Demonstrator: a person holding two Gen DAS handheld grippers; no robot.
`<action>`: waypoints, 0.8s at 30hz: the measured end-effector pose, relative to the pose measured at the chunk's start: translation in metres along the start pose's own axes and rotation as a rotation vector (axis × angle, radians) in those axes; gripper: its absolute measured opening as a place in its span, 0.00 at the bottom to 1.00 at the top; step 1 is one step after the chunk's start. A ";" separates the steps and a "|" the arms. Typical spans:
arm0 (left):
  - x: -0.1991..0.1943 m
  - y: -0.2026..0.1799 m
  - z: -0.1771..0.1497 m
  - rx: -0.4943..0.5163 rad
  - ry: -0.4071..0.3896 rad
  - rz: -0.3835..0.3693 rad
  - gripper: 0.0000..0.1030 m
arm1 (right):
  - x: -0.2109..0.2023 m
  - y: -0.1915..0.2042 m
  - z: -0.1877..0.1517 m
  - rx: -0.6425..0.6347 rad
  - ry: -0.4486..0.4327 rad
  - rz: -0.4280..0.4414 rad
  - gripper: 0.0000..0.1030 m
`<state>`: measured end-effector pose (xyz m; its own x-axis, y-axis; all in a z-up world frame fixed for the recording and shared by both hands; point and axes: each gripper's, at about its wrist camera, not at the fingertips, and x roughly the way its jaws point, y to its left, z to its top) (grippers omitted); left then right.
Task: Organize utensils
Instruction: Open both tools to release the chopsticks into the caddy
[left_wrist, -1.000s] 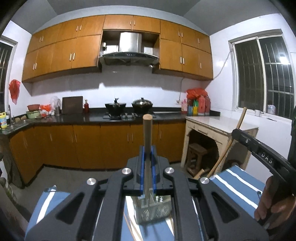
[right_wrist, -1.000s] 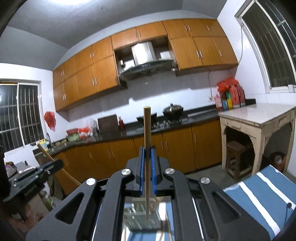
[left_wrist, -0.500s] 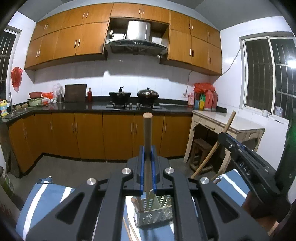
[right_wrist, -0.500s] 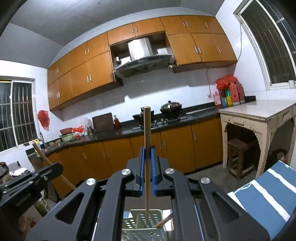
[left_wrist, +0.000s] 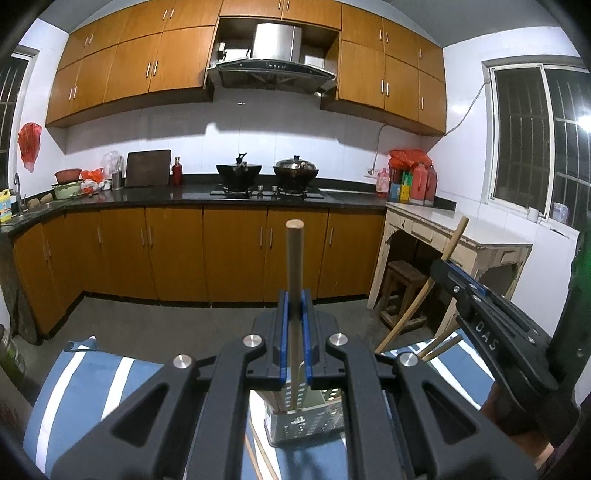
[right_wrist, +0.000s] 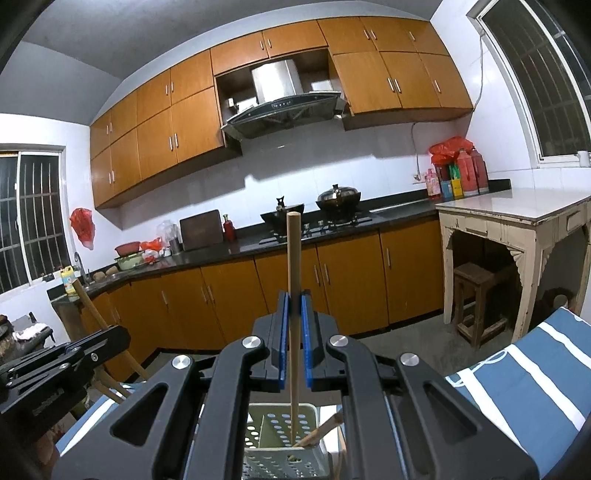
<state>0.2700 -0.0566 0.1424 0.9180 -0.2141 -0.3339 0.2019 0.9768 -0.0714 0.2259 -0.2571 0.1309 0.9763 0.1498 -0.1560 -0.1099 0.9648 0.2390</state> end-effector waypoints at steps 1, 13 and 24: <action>0.002 0.000 -0.001 0.002 0.005 0.003 0.07 | 0.001 -0.003 0.000 0.001 0.004 0.002 0.07; -0.011 0.005 0.002 -0.001 -0.011 0.017 0.22 | -0.021 -0.007 0.003 -0.001 0.001 0.013 0.28; -0.045 0.004 -0.002 0.001 -0.040 0.030 0.26 | -0.065 -0.014 0.006 -0.021 -0.030 0.008 0.31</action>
<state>0.2286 -0.0430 0.1558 0.9366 -0.1846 -0.2977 0.1743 0.9828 -0.0608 0.1651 -0.2821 0.1437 0.9805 0.1512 -0.1253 -0.1213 0.9680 0.2196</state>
